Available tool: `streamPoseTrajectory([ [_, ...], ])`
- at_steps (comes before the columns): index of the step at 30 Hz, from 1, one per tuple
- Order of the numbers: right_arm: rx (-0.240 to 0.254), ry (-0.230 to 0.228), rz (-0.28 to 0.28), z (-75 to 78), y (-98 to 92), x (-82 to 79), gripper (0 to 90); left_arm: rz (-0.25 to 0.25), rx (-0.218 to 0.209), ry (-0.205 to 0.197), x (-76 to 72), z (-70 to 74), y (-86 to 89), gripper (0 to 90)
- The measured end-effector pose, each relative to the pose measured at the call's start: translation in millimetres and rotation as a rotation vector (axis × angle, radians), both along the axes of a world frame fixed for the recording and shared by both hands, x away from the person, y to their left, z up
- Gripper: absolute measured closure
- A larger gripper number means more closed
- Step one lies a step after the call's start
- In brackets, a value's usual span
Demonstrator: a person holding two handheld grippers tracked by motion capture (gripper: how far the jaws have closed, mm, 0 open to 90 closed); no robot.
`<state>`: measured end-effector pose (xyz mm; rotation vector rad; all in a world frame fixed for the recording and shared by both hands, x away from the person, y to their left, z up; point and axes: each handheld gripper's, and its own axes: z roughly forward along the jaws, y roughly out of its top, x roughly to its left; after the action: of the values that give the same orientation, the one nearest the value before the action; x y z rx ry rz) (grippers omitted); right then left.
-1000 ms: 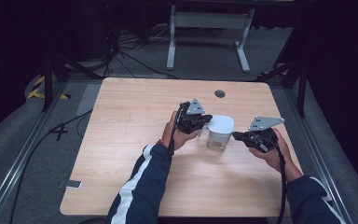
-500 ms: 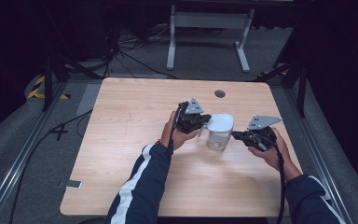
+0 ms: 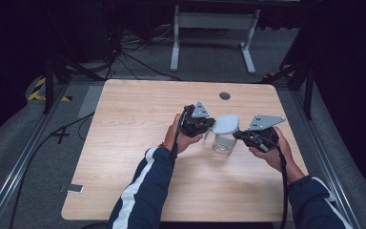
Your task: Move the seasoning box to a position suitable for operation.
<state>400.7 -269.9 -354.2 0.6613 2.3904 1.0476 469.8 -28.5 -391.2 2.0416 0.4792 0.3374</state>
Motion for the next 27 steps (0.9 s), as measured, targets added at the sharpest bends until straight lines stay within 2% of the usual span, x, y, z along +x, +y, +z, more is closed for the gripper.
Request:
streamPoseTrajectory([
  [2,0.001,-0.006,0.006,2.3,2.5,-0.9,89.6,-0.002,-0.003,0.001,-0.4,-0.5,0.8,85.4],
  [6,0.001,-0.014,0.007,6.2,6.7,0.0,89.6,-0.003,0.024,-0.003,-3.6,-0.3,5.4,84.2],
  [7,0.007,-0.015,0.010,7.2,7.8,0.1,89.6,-0.002,0.035,-0.011,-5.2,-0.2,8.1,83.8],
  [9,0.004,-0.021,0.015,9.1,11.0,0.6,89.6,-0.012,0.083,-0.025,-10.5,-1.1,16.0,83.7],
  [10,0.002,-0.020,0.018,9.7,12.8,0.4,89.6,-0.010,0.109,-0.029,-14.1,-2.0,23.3,83.7],
  [14,-0.003,-0.020,0.021,11.1,19.3,1.3,89.6,-0.003,0.132,-0.023,-21.7,-7.9,44.2,83.6],
  [15,-0.003,-0.020,0.021,11.1,19.3,1.3,89.6,-0.003,0.132,-0.023,-21.7,-7.9,44.2,83.5],
  [16,-0.007,-0.020,0.024,11.2,23.2,1.9,89.6,-0.003,0.139,-0.011,-26.9,-11.1,57.0,83.3],
  [20,-0.007,-0.026,0.023,11.9,28.1,3.9,89.6,-0.006,0.192,-0.016,-39.0,-13.7,78.3,82.7],
  [21,-0.007,-0.026,0.023,11.9,28.1,3.9,89.6,-0.006,0.192,-0.016,-39.0,-13.7,78.3,82.4],
  [26,0.000,-0.026,0.029,12.7,33.4,6.0,89.6,0.005,0.198,-0.027,-57.6,-15.4,103.5,80.5],
  [27,-0.004,-0.030,0.030,13.2,34.9,6.3,89.6,0.011,0.197,-0.018,-62.0,-16.3,108.1,80.1],
])
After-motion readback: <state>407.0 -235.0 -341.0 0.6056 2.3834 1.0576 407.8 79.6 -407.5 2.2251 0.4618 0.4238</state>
